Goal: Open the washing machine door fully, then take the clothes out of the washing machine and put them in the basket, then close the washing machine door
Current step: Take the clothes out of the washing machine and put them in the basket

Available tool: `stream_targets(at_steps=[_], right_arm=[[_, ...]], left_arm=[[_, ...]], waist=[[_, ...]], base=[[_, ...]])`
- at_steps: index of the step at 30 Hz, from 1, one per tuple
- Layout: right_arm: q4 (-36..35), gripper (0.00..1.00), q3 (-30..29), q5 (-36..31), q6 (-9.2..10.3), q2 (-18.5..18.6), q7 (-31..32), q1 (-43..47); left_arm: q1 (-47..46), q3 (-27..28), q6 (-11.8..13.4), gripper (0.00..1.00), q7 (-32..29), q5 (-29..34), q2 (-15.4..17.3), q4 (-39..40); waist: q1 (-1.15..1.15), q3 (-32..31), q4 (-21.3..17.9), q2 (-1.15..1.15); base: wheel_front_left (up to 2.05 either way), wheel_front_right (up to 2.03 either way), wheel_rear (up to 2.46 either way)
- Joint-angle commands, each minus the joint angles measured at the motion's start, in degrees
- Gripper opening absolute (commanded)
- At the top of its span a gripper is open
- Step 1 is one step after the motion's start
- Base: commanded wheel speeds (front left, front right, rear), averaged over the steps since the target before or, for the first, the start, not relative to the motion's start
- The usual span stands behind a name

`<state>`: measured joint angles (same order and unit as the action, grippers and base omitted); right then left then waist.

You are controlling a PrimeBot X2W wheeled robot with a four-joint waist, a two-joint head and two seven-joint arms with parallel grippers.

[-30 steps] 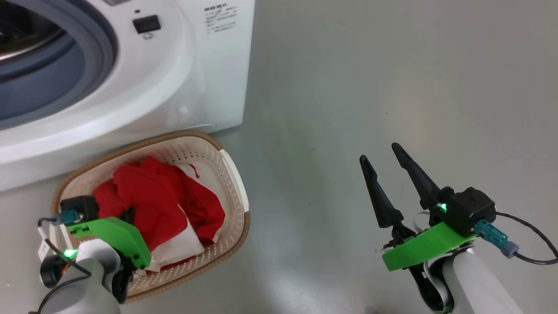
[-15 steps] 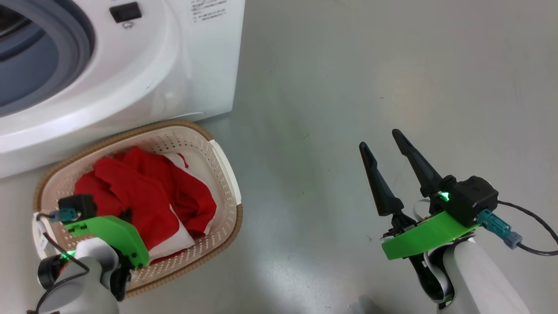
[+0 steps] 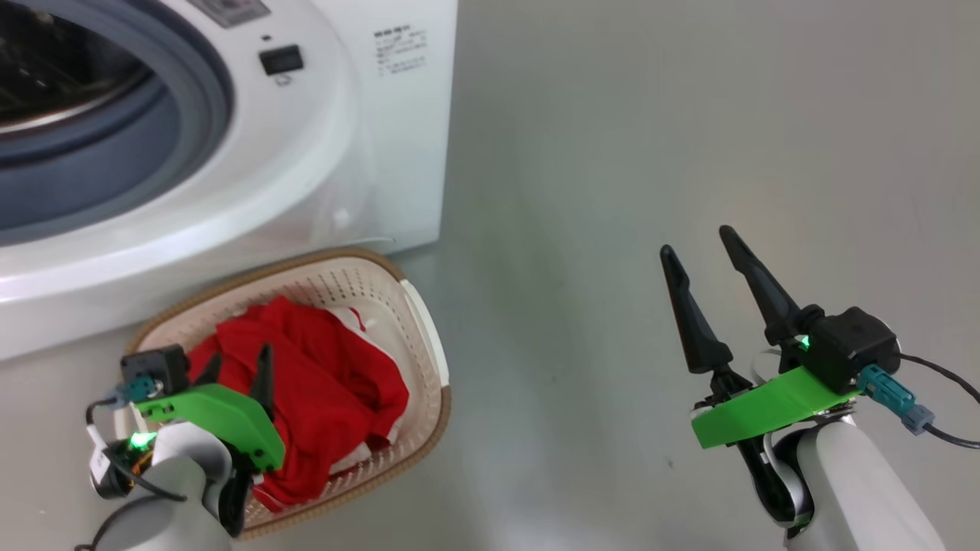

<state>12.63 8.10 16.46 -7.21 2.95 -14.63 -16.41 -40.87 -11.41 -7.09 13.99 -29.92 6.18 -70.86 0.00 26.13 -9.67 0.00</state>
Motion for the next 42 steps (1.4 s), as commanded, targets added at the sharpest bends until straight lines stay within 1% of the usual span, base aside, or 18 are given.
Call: stream_targets(at_steps=[1,3,6,12,18,24,25,27,30,34,42], right_arm=[[-1.0,1.0,0.8,-0.7,-0.28,-0.1,-0.4,1.5],[-0.7,1.0,-0.1,-1.0,-0.28,-0.1,-0.4,2.0],[-0.2,1.0,-1.4,-1.2,-0.28,-0.1,-0.4,2.9],[0.1,1.0,-2.8,-2.3,-0.28,-0.1,-0.4,4.5],[-0.4,1.0,-4.0,-3.2,-0.28,-0.1,-0.4,6.1],[-1.5,1.0,-5.2,-3.7,-0.28,-0.1,-0.4,7.6],[-1.5,1.0,-5.2,-3.7,-0.28,-0.1,-0.4,7.6],[-1.9,1.0,-5.4,-3.9,-0.28,-0.1,-0.4,8.0],[-2.2,1.0,-5.2,-4.1,-0.28,-0.1,-0.4,8.9],[-2.3,1.0,-5.2,-4.4,-0.28,-0.1,-0.4,10.0],[-3.3,1.0,-6.5,-4.6,-0.28,-0.1,-0.4,11.6]], left_arm=[[2.1,1.0,-0.3,1.0,0.7,-0.1,1.4,1.2],[3.2,1.1,-0.3,1.0,0.9,-0.3,1.2,3.1],[5.5,2.1,-0.4,1.0,1.0,0.4,1.7,8.9],[11.9,5.9,0.6,1.0,1.0,3.3,1.7,19.8],[18.4,10.9,2.3,1.0,1.0,7.4,1.1,31.1],[24.6,16.1,2.6,1.0,1.0,11.4,0.4,42.0],[24.6,16.1,2.6,1.0,1.0,11.4,0.4,42.0],[26.8,17.9,2.9,1.0,1.0,12.9,0.0,45.5],[29.9,19.8,2.6,1.0,1.0,14.7,-0.6,49.8],[33.7,20.8,1.7,1.0,1.0,16.4,-1.2,53.8],[39.1,21.7,0.2,1.0,1.0,17.3,-2.0,59.6]], waist=[[0.0,-3.4,1.9,0.0],[0.0,-5.3,2.6,0.0],[0.0,-8.0,3.7,0.0],[0.0,-12.7,4.8,0.0],[0.0,-16.7,5.0,0.0],[0.0,-20.4,4.6,0.0],[0.0,-20.4,4.6,0.0],[0.0,-21.7,4.4,0.0],[0.0,-23.4,4.1,0.0],[0.0,-25.3,4.1,0.0],[0.0,-27.7,4.1,0.0]], base=[[0.0,0.0,0.0],[0.0,0.0,0.0],[0.0,0.0,0.0],[0.0,0.0,0.0],[0.0,0.0,0.0],[0.0,0.0,0.0],[0.0,0.0,0.0],[0.0,0.0,0.0],[0.0,0.0,0.0],[0.0,0.0,0.0],[0.0,0.0,0.0]])
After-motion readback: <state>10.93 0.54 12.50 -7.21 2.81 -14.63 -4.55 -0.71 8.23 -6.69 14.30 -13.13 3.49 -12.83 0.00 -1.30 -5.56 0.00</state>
